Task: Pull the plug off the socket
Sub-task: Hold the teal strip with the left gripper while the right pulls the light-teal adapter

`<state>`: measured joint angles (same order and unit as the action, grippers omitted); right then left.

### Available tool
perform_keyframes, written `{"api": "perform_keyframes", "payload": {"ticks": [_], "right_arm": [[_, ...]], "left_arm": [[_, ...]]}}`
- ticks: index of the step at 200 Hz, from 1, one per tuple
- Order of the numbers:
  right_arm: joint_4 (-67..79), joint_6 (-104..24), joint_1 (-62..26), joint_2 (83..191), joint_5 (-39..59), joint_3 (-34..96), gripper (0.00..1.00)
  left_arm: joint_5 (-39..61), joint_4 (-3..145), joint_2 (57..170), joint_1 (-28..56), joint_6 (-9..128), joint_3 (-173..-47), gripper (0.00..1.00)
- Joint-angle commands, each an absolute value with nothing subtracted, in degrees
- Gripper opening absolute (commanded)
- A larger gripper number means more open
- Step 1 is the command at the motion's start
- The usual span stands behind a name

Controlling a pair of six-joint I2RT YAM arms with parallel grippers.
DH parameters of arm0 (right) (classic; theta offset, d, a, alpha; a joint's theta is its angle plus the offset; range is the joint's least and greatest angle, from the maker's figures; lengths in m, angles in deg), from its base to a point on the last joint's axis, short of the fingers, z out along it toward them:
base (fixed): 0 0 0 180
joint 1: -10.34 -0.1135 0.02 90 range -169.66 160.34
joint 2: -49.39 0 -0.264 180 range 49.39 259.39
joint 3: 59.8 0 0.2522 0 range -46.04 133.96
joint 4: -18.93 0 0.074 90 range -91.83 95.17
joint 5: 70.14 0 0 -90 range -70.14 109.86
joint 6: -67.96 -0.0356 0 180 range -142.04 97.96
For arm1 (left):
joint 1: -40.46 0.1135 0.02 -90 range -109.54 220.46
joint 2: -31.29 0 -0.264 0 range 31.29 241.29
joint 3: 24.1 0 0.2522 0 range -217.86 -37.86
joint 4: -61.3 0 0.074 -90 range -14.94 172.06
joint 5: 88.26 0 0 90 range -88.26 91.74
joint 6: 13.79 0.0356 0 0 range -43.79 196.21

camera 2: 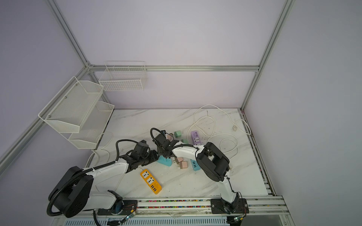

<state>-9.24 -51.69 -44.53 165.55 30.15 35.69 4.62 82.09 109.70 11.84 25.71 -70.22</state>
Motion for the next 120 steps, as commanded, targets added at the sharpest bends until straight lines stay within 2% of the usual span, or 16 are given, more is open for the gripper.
{"api": "perform_keyframes", "payload": {"ticks": [1, 23, 66, 108, 120], "right_arm": [[-6.7, -51.6, -42.9, 162.8, 26.9, 35.1, 0.20], [-8.8, -49.7, -42.8, 160.9, 32.0, 35.1, 0.20], [-9.7, -49.6, -46.8, 164.0, 29.6, 39.2, 0.20], [-7.2, -50.0, -43.5, 160.8, 26.5, 36.0, 0.19], [-7.7, -50.0, -43.2, 160.3, 29.1, 35.6, 0.19]], "left_arm": [[0.8, 93.5, 113.2, 12.0, 26.1, -66.0, 0.58], [0.6, 93.5, 113.7, 11.9, 26.2, -66.2, 0.58], [0.6, 93.5, 114.2, 11.9, 26.1, -66.4, 0.58], [0.4, 93.6, 114.2, 11.9, 25.9, -66.4, 0.56], [0.5, 93.6, 114.3, 11.9, 25.9, -66.3, 0.56]]}}
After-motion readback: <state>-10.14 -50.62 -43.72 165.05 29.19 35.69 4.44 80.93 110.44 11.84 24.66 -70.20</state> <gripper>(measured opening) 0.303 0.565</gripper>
